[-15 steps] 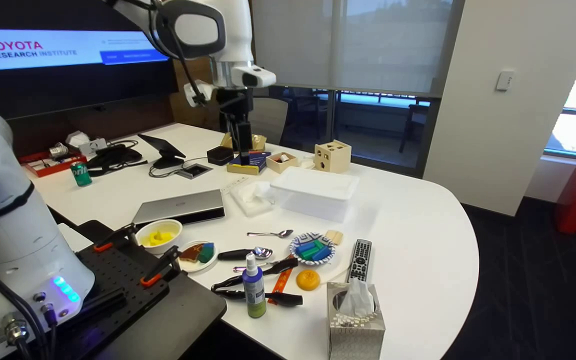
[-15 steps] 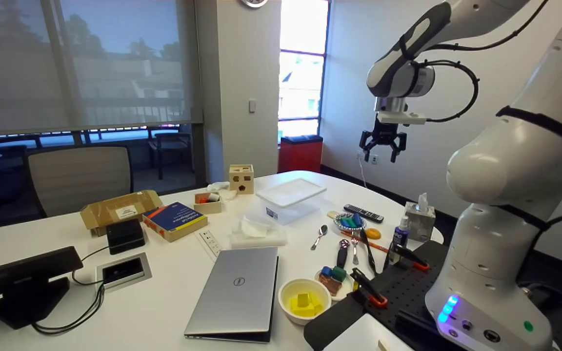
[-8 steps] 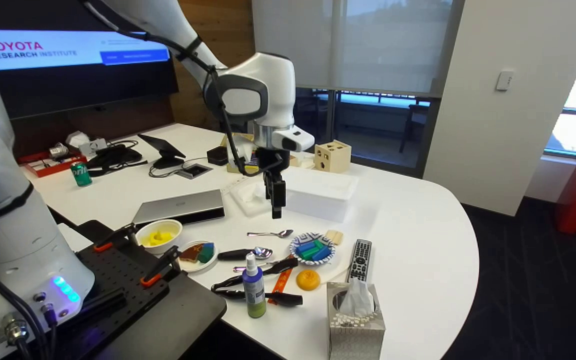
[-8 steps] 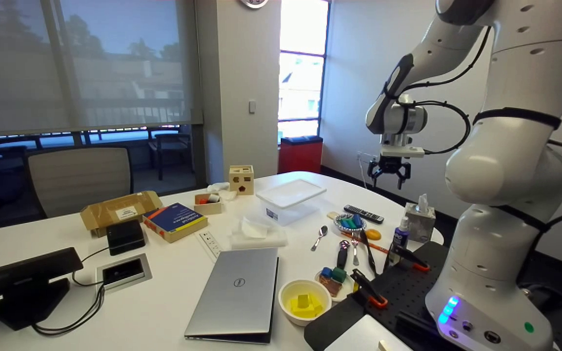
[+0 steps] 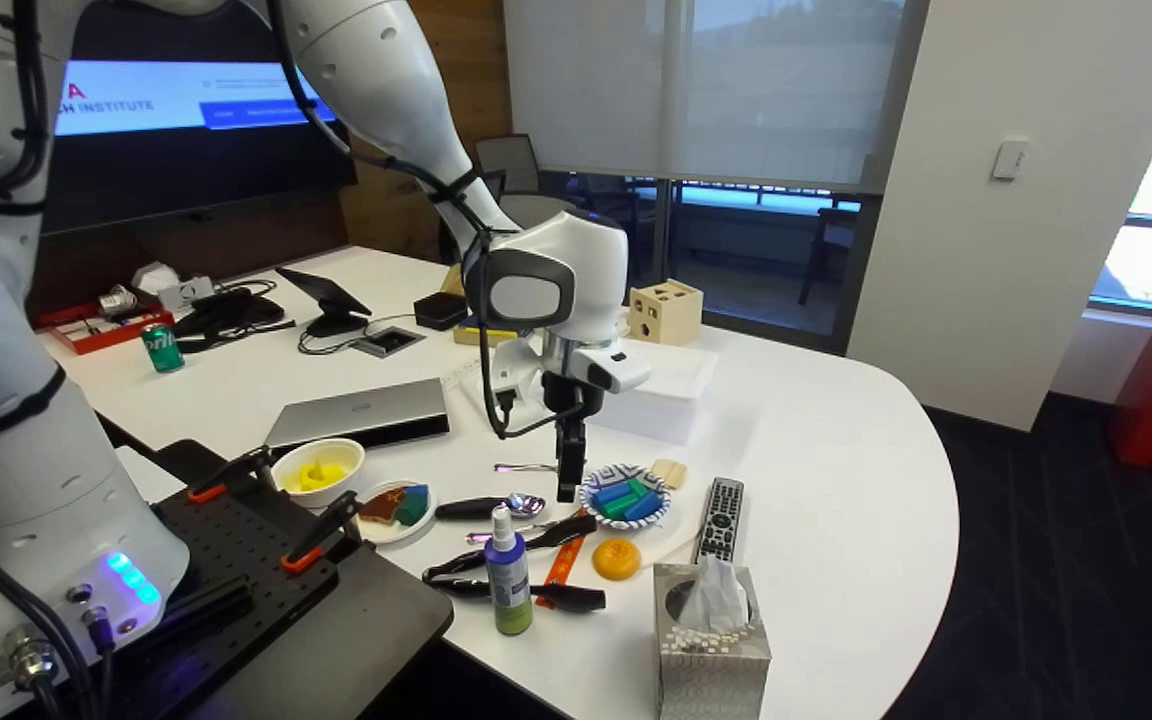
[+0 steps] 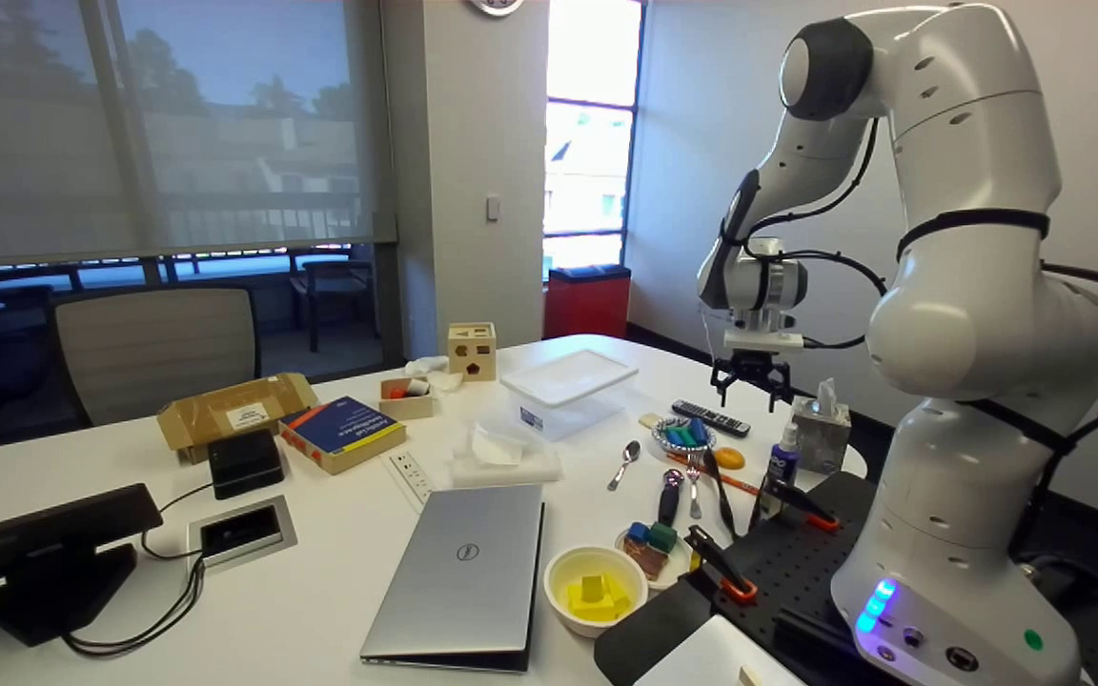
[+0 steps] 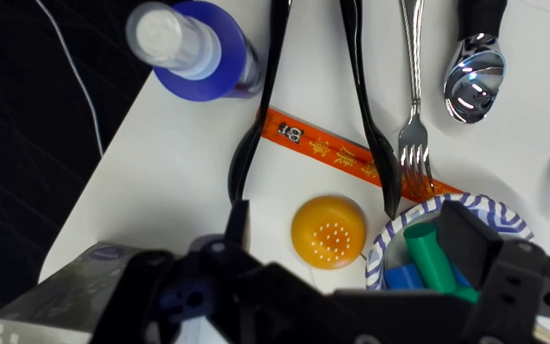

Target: Move the artificial bun to the left

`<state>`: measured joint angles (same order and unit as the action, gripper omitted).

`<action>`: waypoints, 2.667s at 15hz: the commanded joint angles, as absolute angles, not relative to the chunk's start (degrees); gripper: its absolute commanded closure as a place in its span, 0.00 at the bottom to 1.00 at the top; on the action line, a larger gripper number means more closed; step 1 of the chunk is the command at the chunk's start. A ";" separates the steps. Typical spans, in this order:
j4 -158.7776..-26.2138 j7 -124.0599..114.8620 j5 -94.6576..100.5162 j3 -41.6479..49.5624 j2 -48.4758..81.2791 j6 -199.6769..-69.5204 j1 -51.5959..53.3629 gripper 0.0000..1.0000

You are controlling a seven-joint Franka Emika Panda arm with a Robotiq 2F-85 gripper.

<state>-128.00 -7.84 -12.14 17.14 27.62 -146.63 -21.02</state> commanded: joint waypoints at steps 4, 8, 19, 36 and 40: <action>-127.04 -7.97 -12.19 16.96 28.01 -146.03 -21.45 0.00; -126.47 -12.39 -7.33 19.76 31.39 -154.95 -17.44 0.00; -122.05 -8.55 -0.35 21.44 41.27 -158.12 -15.99 0.00; -107.50 31.36 8.23 6.15 51.87 -155.84 -35.33 0.00; -104.70 36.59 7.96 3.19 53.95 -153.11 -38.66 0.00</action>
<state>-107.76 32.96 7.61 5.50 52.48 -156.30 -36.17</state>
